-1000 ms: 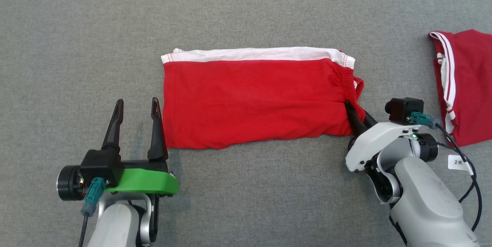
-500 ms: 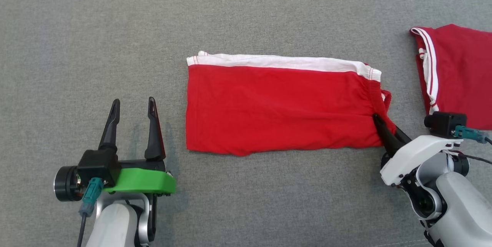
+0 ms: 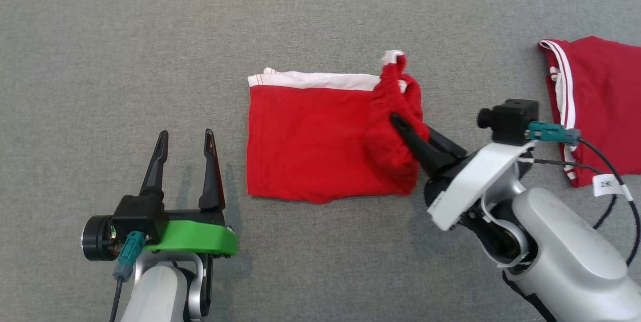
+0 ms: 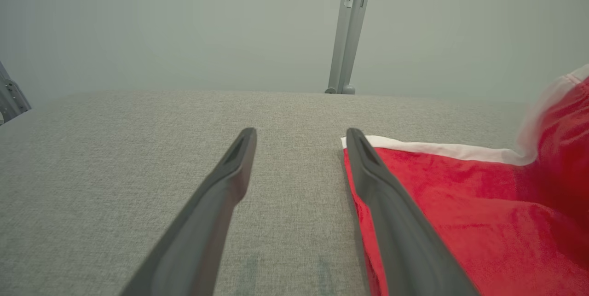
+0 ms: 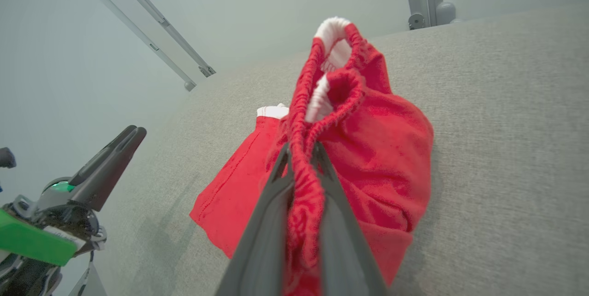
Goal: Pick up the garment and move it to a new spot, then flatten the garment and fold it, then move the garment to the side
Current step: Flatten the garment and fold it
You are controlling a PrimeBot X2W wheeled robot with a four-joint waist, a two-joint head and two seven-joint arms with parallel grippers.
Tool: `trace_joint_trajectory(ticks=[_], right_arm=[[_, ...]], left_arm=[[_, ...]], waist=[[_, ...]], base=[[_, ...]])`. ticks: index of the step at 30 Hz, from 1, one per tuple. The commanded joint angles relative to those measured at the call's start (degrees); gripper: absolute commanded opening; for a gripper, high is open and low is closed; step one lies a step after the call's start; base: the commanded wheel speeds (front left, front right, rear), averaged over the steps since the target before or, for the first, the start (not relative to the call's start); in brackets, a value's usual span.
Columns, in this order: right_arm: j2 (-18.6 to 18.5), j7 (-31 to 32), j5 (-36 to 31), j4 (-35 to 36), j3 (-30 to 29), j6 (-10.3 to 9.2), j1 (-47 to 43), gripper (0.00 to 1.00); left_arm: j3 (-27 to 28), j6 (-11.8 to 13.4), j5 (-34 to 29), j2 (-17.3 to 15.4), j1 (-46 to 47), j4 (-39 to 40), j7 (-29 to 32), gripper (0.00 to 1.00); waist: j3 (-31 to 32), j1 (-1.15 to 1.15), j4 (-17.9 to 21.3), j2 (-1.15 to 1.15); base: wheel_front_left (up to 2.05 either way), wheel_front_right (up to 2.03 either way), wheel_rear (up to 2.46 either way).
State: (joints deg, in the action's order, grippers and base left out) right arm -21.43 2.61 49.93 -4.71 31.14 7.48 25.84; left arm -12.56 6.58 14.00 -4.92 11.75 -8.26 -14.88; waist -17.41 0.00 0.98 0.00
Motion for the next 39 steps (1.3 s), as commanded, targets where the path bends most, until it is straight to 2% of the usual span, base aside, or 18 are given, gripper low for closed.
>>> trace_joint_trajectory(ticks=[1, 5, 11, 17, 25, 26, 27, 28, 32, 35, 39], right_arm=[[0.99, 0.43, 0.19, 0.45, 1.78, 0.01, 1.62, 0.0], [3.95, 0.71, -0.76, -1.78, 6.43, 0.01, 5.46, 0.0], [6.59, -2.79, -5.72, -11.82, 9.94, 0.01, 9.44, 0.0], [9.23, -6.18, -4.99, -18.71, 12.39, 0.01, 11.87, 0.0], [11.74, -9.86, -3.15, -25.07, 15.75, 0.01, 15.08, 0.0], [12.09, -10.38, -2.77, -25.64, 16.19, 0.01, 15.49, 0.36], [12.43, -10.84, -2.5, -26.05, 16.63, 0.01, 15.85, 0.85], [12.56, -11.64, -2.55, -26.31, 17.09, 0.01, 16.21, 1.0], [12.2, -14.07, -2.99, -25.99, 19.55, 0.01, 17.4, 1.0], [10.39, -16.41, -6.89, -23.72, 22.41, 0.01, 18.66, 1.0], [7.65, -17.82, -12.52, -19.4, 20.46, -0.01, 17.36, 1.0]], left_arm=[[-0.07, 0.01, 0.02, 0.2, 0.55, -0.16, -0.27, 1.0], [-0.24, -0.03, 0.52, 0.74, 1.14, -0.27, -0.27, 1.0], [-0.71, -0.02, 0.68, 1.41, 1.77, 0.07, -0.27, 1.0], [-0.83, -0.1, 0.34, 1.75, 2.27, 0.49, -0.27, 1.0], [-1.14, -0.35, 0.45, 1.94, 2.35, 0.64, -0.27, 1.0], [-1.2, -0.33, 0.46, 1.96, 2.34, 0.6, -0.27, 1.0], [-1.25, -0.28, 0.41, 1.96, 2.32, 0.55, -0.27, 1.0], [-1.26, -0.18, 0.34, 1.97, 2.24, 0.53, -0.27, 1.0], [-1.34, 0.09, 0.32, 1.99, 1.68, 0.5, -0.27, 1.0], [-1.22, 0.12, 0.05, 1.96, 1.62, 0.2, -0.27, 1.0], [-0.75, -0.07, -0.49, 1.96, 1.61, -0.08, -0.27, 1.0]], waist=[[-0.12, 0.0, -1.41, 0.0], [-0.7, 0.0, -3.93, 0.0], [-1.63, 0.0, -8.05, 0.0], [-2.54, 0.0, -10.32, 0.0], [-2.83, 0.0, -11.48, 0.0], [-2.86, 0.0, -11.49, 0.0], [-2.88, 0.0, -11.46, 0.0], [-2.87, 0.0, -11.37, 0.0], [-2.77, 0.0, -10.38, 0.0], [-2.53, 0.0, -9.25, 0.0], [-1.9, 0.0, -7.18, 0.0]], base=[[0.0, 0.0, 0.0], [0.0, 0.0, 0.0], [0.0, 0.0, 0.0], [0.0, 0.0, 0.0], [0.0, 0.0, 0.0], [0.0, 0.0, 0.0], [0.0, 0.0, 0.0], [0.0, 0.0, 0.0], [0.0, 0.0, 0.0], [0.0, 0.0, 0.0], [0.0, 0.0, 0.0]])
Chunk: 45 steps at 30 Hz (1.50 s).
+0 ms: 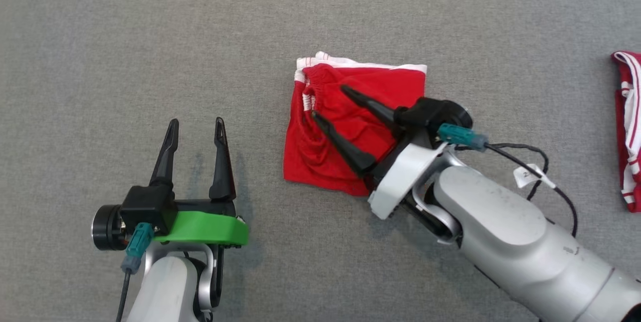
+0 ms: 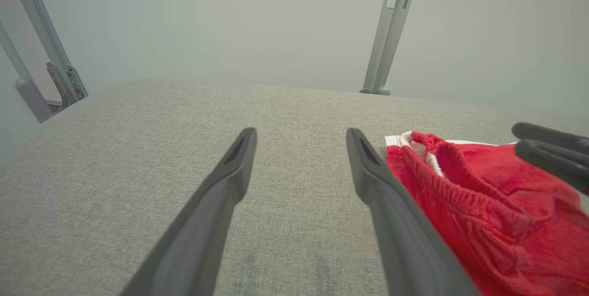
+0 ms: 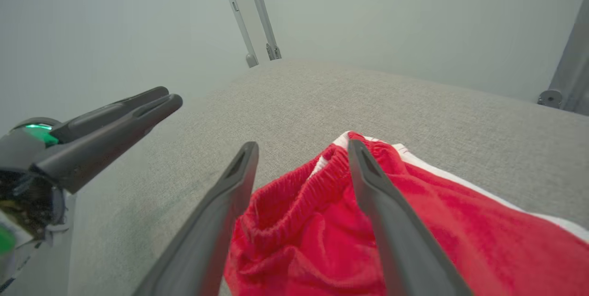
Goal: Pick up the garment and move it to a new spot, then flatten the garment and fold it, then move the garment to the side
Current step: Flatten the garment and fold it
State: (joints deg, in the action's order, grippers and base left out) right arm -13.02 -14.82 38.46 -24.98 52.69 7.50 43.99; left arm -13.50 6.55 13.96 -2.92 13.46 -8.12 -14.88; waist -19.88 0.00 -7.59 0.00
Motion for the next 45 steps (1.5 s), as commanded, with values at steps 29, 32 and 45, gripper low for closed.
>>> trace_joint_trajectory(ticks=[29, 32, 45], right_arm=[[1.1, -0.46, -22.44, 17.94, -46.87, -0.02, -33.46, 1.0], [1.48, -0.38, -22.56, 17.63, -46.72, -0.02, -35.18, 1.0], [2.53, 2.35, -23.13, 20.44, -48.59, -0.02, -43.6, 1.0]], left_arm=[[4.62, 0.39, -0.42, -5.03, -8.09, 2.0, 1.72, 1.0], [4.97, 0.85, -0.07, -5.48, -10.62, 2.86, 2.5, 1.0], [4.68, 1.85, 1.19, -6.73, -19.04, 6.51, 6.08, 1.0]], waist=[[11.45, 0.0, 10.76, 0.0], [13.71, 0.0, 11.29, 0.0], [20.33, 0.0, 12.28, 0.0]], base=[[0.0, 0.0, 0.0], [0.0, 0.0, 0.0], [0.0, 0.0, 0.0]])
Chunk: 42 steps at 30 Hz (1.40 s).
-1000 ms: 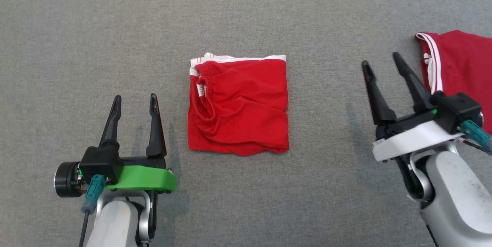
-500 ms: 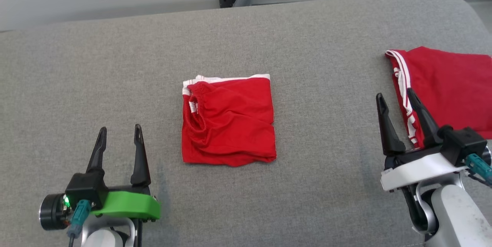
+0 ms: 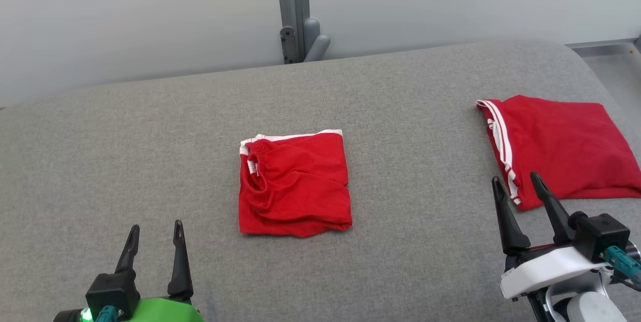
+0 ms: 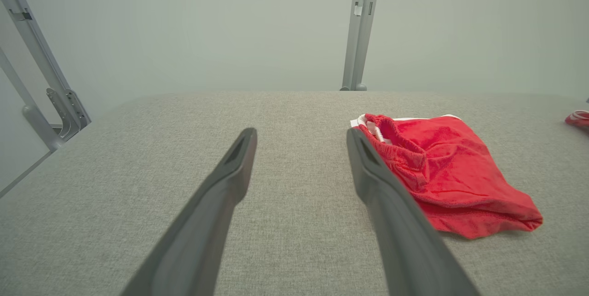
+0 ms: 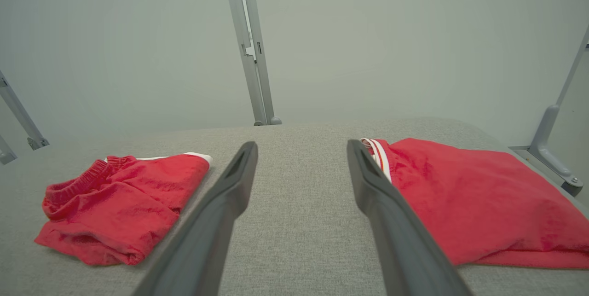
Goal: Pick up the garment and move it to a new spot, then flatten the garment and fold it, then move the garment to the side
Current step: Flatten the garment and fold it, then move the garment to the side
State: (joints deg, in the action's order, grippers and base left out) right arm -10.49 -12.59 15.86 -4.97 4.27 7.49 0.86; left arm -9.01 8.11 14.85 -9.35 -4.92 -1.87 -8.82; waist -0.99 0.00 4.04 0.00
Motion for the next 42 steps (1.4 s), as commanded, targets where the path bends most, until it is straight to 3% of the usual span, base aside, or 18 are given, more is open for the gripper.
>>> trace_joint_trajectory(ticks=[1, 17, 42], right_arm=[[0.13, 0.44, -0.48, 0.64, -0.25, -0.01, -0.92, 1.0], [0.85, 2.71, -0.32, 2.31, -0.62, -0.01, -3.07, 1.0], [0.88, 3.2, 0.31, 1.6, -1.18, -0.01, -3.25, 1.0]], left_arm=[[0.23, 0.35, 0.37, -0.42, -1.09, 0.59, 0.27, 1.0], [-0.3, 0.98, 1.31, -1.56, -3.73, 3.02, 3.15, 1.0], [-1.29, 1.31, 1.8, -1.79, -1.5, 3.26, 2.61, 1.0]], waist=[[1.72, 0.0, 0.75, 0.0], [3.64, 0.0, 1.04, 0.0], [2.95, 0.0, -1.36, 0.0]], base=[[0.0, 0.0, 0.0], [0.0, 0.0, 0.0], [0.0, 0.0, 0.0]])
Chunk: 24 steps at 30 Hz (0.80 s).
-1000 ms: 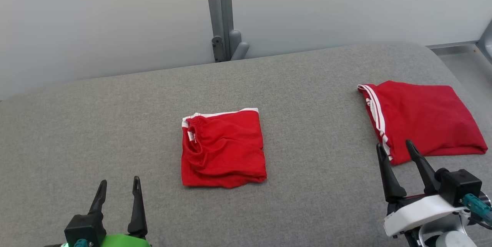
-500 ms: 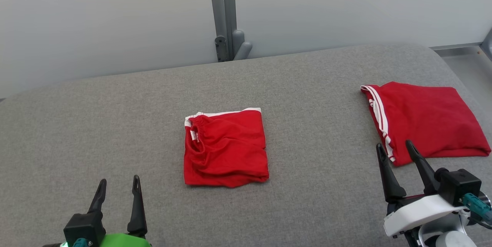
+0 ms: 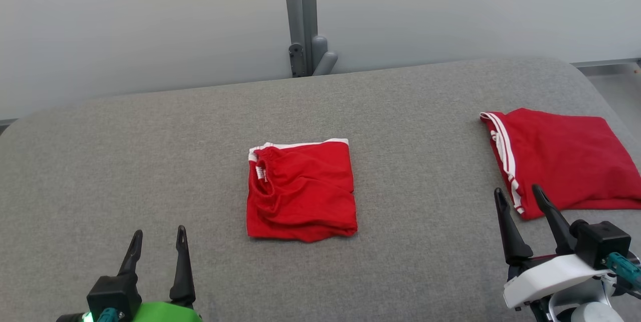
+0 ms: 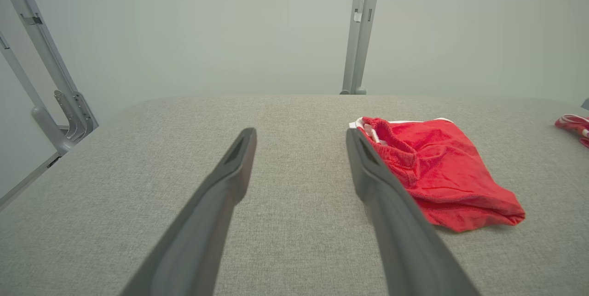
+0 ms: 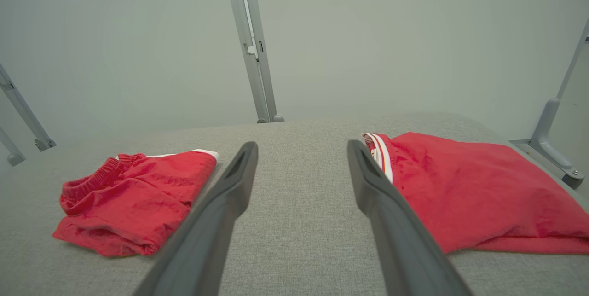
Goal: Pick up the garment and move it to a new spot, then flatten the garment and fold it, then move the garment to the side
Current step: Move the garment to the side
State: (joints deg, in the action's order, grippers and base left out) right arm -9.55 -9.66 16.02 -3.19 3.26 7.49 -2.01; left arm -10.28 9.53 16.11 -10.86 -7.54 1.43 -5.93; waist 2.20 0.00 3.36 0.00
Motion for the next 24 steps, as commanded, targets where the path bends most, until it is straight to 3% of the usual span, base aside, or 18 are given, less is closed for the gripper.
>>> trace_joint_trajectory(ticks=[1, 10, 24], right_arm=[[-0.17, 0.27, 0.28, -0.23, -0.34, -0.01, -0.19, 1.0], [-1.98, 0.49, 2.75, -4.24, 1.43, -0.01, 4.36, 1.0], [-3.91, -1.7, 9.96, -23.91, 9.17, -0.01, 16.72, 1.0]], left_arm=[[-0.13, -0.25, 0.52, -0.28, 1.53, -0.02, -0.39, 1.0], [-1.66, -1.27, -0.32, 0.06, 5.78, -0.48, -1.19, 1.0], [-5.22, -3.3, -0.09, 3.04, 12.57, -5.02, -4.6, 1.0]], waist=[[-0.43, 0.0, -1.2, 0.0], [-3.74, 0.0, -8.67, 0.0], [-10.33, 0.0, -23.46, 0.0]], base=[[0.0, 0.0, 0.0], [0.0, 0.0, 0.0], [0.0, 0.0, 0.0]])
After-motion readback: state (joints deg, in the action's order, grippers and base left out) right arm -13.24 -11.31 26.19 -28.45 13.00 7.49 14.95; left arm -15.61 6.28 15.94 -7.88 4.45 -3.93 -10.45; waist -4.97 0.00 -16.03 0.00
